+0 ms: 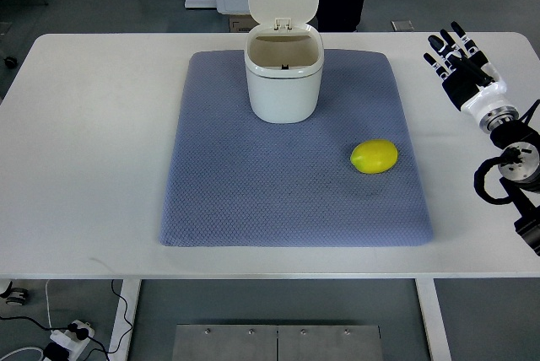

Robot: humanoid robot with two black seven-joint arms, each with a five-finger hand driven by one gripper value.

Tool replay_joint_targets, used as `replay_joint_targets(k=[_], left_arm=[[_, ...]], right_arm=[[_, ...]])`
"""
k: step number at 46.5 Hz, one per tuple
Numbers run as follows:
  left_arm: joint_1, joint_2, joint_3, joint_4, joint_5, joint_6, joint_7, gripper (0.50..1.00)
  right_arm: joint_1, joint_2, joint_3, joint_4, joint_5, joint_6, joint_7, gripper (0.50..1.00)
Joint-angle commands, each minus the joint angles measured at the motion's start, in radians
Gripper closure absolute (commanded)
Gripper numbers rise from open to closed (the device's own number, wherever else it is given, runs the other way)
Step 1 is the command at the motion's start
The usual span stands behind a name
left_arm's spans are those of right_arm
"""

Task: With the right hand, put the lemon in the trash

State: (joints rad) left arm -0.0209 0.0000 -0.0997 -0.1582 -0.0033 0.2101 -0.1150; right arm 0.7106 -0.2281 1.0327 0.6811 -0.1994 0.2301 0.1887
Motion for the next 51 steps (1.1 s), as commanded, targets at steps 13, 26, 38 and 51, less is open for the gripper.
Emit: replay_joint_targets(k=[13,26,38,51], left_arm=[[0.001,0.000,0.000,0.000,0.000,0.000,0.000,0.500],[0.001,0.000,0.000,0.000,0.000,0.000,-0.002,0.500],[0.002,0.000,0.000,0.000,0.000,0.000,0.000,0.500],[0.002,0.000,0.000,0.000,0.000,0.000,0.000,0.500]], right_arm=[[0.003,0.000,0.000,0.000,0.000,0.000,0.000,0.500],[0.006,0.000,0.000,-0.001,0.000,0.002,-0.002,0.500],[0.007,0.000,0.000,-0.001,0.000,0.000,-0.002,0.500],[0.013,0.000,0.000,0.000,0.000,0.000,-0.002,0.500]])
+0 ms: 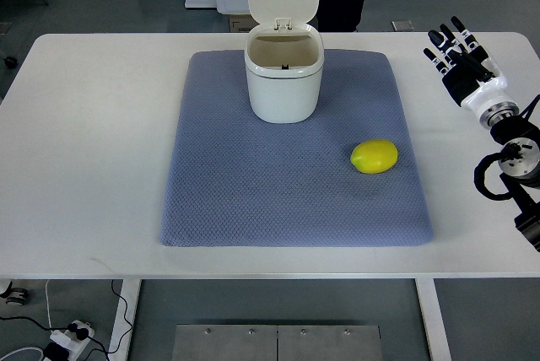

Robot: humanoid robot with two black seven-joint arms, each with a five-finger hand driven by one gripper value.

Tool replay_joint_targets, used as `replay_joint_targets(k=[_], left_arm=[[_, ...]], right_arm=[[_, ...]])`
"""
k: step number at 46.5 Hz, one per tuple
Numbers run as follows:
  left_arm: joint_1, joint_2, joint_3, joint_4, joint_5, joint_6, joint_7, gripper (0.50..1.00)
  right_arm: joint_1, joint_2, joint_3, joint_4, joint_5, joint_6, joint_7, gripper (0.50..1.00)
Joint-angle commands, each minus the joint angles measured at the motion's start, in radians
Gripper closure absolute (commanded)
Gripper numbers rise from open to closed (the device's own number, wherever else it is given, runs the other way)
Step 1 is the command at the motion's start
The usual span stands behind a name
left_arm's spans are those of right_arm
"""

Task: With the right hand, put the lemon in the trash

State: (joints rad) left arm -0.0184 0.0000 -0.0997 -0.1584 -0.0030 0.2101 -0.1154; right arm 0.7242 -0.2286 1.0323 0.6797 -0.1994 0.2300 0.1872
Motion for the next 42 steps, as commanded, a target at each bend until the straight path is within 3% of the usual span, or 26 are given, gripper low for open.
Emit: replay_joint_targets(k=[1,42], left_arm=[[0.000,0.000,0.000,0.000,0.000,0.000,0.000,0.500],[0.000,0.000,0.000,0.000,0.000,0.000,0.000,0.500]], right_arm=[[0.000,-0.001,0.000,0.000,0.000,0.000,0.000,0.500],[0.008,-0.005,0.000,0.001,0.005,0.002,0.000,0.500]])
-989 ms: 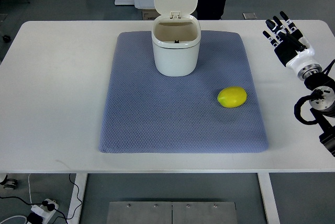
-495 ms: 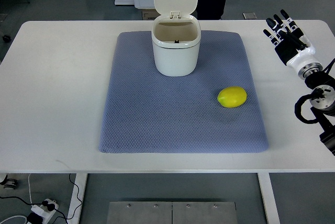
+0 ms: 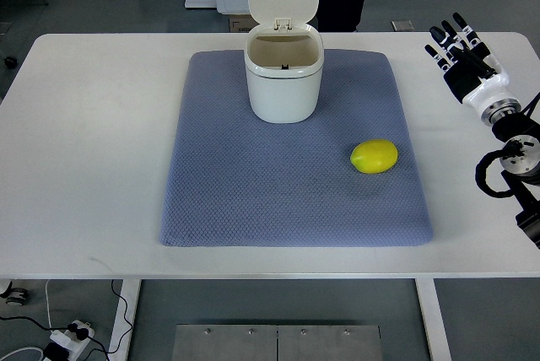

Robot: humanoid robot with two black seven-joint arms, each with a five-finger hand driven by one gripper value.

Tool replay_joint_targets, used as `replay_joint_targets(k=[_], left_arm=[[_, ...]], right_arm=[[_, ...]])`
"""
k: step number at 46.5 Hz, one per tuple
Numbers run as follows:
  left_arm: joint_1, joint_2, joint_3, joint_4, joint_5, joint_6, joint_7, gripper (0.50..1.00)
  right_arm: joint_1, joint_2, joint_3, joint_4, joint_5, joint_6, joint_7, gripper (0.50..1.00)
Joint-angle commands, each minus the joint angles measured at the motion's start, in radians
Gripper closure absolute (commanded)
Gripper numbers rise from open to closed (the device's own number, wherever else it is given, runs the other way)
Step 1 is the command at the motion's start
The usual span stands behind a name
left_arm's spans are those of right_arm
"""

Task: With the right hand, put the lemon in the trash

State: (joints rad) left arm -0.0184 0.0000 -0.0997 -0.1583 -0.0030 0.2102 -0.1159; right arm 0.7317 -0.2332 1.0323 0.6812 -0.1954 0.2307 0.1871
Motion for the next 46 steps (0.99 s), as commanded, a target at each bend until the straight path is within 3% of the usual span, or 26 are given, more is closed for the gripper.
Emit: replay_joint_targets(k=[1,27,46], left_arm=[[0.000,0.000,0.000,0.000,0.000,0.000,-0.001,0.500],[0.000,0.000,0.000,0.000,0.000,0.000,0.001,0.500],[0.000,0.000,0.000,0.000,0.000,0.000,0.001,0.500]], right_arm=[[0.000,0.000,0.000,0.000,0.001,-0.001,0.000,0.500],[0.045,-0.023,-0.017,0.001,0.001,-0.001,-0.002,0.500],[0.140,-0.156,-0.262,0.015,0.004,0.001,-0.008,0.500]])
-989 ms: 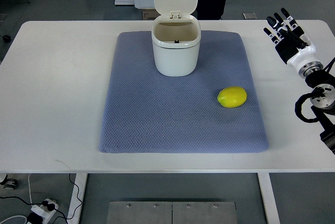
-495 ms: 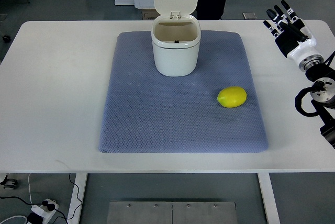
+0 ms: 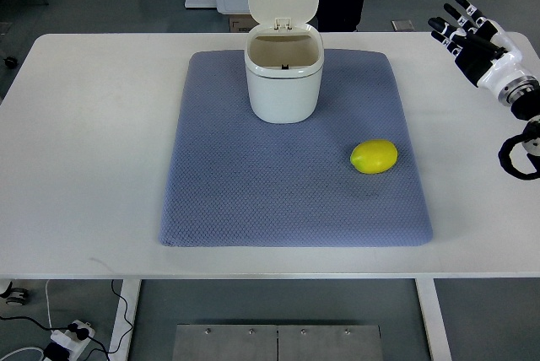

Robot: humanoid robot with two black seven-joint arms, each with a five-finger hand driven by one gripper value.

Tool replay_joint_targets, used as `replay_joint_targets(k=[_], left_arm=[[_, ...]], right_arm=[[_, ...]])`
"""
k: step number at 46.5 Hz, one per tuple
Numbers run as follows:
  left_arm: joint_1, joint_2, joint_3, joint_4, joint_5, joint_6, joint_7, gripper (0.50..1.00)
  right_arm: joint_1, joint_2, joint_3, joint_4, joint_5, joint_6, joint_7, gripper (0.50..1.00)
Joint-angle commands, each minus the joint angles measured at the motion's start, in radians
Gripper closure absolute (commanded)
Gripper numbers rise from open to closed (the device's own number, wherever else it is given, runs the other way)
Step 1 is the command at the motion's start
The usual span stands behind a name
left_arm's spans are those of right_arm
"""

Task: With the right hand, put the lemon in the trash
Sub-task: 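Raise the right hand and swing it over the mat toward the lemon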

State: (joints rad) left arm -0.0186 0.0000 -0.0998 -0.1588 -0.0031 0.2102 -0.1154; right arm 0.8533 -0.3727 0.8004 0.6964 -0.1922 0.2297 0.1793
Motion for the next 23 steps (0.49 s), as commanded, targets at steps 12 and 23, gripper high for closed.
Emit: replay_joint_targets(k=[12,23], left_arm=[[0.000,0.000,0.000,0.001,0.000,0.000,0.000,0.500],[0.000,0.000,0.000,0.001,0.000,0.000,0.000,0.500]], right_arm=[[0.112,-0.086,-0.184,0.015,0.008,0.017,0.003,0.500],[0.236,-0.132,-0.415,0.029,0.008,0.017,0.009,0.500]])
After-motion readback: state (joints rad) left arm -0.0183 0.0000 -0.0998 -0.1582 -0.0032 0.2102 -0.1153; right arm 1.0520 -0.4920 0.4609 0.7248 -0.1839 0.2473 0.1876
